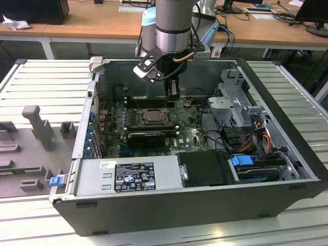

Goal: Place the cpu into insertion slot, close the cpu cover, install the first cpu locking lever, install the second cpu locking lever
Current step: 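Close the cpu cover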

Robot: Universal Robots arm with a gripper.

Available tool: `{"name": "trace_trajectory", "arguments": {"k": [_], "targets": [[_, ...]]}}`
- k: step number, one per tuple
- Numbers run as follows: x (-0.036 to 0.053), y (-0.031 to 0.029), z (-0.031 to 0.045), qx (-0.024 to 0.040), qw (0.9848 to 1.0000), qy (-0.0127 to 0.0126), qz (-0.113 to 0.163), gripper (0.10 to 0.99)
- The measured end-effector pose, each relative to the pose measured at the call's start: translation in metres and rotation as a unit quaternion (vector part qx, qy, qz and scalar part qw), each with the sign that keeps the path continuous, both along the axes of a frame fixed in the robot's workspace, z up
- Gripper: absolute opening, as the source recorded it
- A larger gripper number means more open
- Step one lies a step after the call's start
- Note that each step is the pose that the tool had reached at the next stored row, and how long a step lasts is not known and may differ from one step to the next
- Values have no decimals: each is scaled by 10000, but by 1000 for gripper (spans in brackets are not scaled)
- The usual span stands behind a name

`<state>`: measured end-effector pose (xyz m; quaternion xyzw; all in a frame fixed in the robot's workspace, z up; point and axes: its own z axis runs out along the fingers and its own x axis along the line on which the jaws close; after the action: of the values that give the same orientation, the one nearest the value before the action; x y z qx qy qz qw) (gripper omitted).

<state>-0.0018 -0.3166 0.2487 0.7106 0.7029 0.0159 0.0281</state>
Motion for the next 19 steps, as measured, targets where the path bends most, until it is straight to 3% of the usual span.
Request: {"name": "trace_trajectory", "arguments": {"k": [11,14,19], "targets": [[-87,0,-115,9,10000,-1,4,106],[-169,0,-216,10,10000,2,15,106],[-295,8,-230,10,10000,25,18,106]]}}
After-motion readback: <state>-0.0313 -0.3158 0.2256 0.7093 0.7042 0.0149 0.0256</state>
